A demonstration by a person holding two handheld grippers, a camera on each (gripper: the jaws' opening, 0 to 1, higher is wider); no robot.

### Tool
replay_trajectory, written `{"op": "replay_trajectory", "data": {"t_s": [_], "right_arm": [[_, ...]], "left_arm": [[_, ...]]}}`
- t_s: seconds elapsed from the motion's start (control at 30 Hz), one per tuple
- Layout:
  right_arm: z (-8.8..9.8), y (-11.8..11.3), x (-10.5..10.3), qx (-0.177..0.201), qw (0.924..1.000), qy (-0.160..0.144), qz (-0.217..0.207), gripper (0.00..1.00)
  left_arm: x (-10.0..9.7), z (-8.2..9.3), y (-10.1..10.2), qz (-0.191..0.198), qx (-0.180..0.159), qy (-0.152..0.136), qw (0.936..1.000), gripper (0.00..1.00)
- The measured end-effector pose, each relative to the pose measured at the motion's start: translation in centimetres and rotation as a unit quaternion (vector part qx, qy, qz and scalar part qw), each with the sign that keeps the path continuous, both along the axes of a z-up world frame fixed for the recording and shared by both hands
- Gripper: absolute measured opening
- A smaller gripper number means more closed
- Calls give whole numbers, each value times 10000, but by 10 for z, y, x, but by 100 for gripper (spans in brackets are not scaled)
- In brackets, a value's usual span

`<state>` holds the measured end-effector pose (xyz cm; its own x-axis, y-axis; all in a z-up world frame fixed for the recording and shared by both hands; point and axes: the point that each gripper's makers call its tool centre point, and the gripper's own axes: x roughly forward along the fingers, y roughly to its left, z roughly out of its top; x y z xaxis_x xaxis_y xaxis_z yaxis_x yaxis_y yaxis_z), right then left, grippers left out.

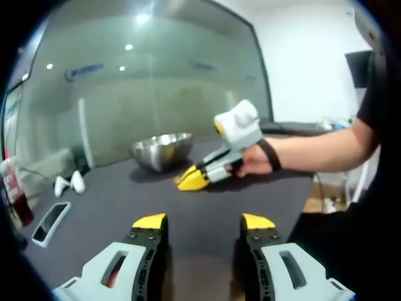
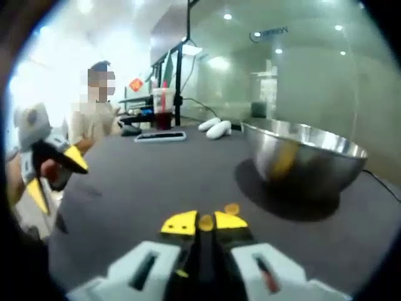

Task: Pick up the QQ candy scattered on the table and place it into the stainless steel bowl on the table

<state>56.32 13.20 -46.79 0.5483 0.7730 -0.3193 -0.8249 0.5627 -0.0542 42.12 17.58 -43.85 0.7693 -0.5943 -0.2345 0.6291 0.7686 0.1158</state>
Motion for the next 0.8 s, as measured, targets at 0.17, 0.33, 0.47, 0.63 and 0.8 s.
{"op": "replay_trajectory", "data": {"t_s": [0.17,0.33,0.47,0.63,0.8], "right_arm": [[29,-33,14,504,9913,-532,-1094,10],[43,-63,25,863,9799,-478,-1735,10],[52,-75,27,906,9766,-517,-1883,10],[62,-82,26,947,9731,-640,-2000,10],[73,-86,27,1030,9693,-747,-2103,10]], "left_arm": [[0,-1,3,38,-16,6,10000,47],[-1,-2,0,3,15,15,10000,47],[-1,1,-3,-38,3,-18,10000,47],[-2,2,-4,-50,0,-32,10000,47],[-2,2,-5,-71,5,-42,10000,47]]}}
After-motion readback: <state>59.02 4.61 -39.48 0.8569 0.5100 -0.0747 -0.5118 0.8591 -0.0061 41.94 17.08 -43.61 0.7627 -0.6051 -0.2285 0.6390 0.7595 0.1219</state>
